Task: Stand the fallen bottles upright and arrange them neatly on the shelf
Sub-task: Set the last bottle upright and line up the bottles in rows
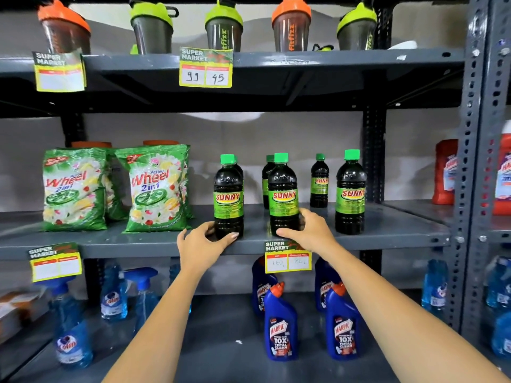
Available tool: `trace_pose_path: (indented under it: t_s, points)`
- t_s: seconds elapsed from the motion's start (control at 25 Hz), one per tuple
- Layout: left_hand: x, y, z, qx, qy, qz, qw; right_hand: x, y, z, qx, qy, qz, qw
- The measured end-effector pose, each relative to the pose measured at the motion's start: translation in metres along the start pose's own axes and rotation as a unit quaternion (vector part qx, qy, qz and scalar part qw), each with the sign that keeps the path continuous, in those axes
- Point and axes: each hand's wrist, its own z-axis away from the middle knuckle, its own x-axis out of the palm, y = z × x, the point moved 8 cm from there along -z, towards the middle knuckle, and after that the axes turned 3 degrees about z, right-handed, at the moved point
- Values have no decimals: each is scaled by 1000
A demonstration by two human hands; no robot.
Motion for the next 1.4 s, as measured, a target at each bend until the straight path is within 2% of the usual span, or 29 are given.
trace_pose_path:
  t_s: [0.16, 0.32, 0.36, 0.44, 0.52, 0.56, 0.6, 0.64, 0.72, 0.8, 0.92, 1.2, 1.4]
  points:
    - [-2, -1, 0, 24, 10, 16, 1000, 0, -4, 0, -1, -8, 7, 1000]
    - [4, -3, 1, 39, -14, 22, 999, -3, 3, 5, 29, -5, -12, 1000]
    - [1, -2, 4, 44, -3, 9, 999, -11, 4, 12, 21, 32, -27, 999]
    - [-12, 14, 20, 107, 92, -53, 989, -42, 3, 34, -60, 188, -54, 979]
    - [-15, 54, 49, 218, 174, -65, 958, -82, 10, 65, -128, 363, -40, 922]
    - [-4, 75, 58, 255, 148, -47, 954, -99, 21, 72, -120, 407, -34, 905]
    - [11, 92, 62, 258, 91, -21, 962, -110, 36, 69, -81, 403, -32, 911]
    - [29, 101, 61, 228, 29, 2, 973, -114, 52, 59, -25, 353, -33, 935]
    - [59, 102, 51, 133, -44, 25, 990, -105, 76, 41, 61, 209, 0, 976]
    - [79, 95, 41, 73, -76, -19, 994, -100, 80, 35, 49, 155, 33, 986]
    - [91, 94, 35, 69, -52, -136, 987, -106, 83, 32, 39, 167, 39, 984]
    - [89, 85, 33, 10, 41, -33, 999, -104, 86, 26, 32, 152, 36, 987]
    - [89, 82, 37, -9, 29, 19, 999, -105, 88, 27, 21, 144, 26, 989]
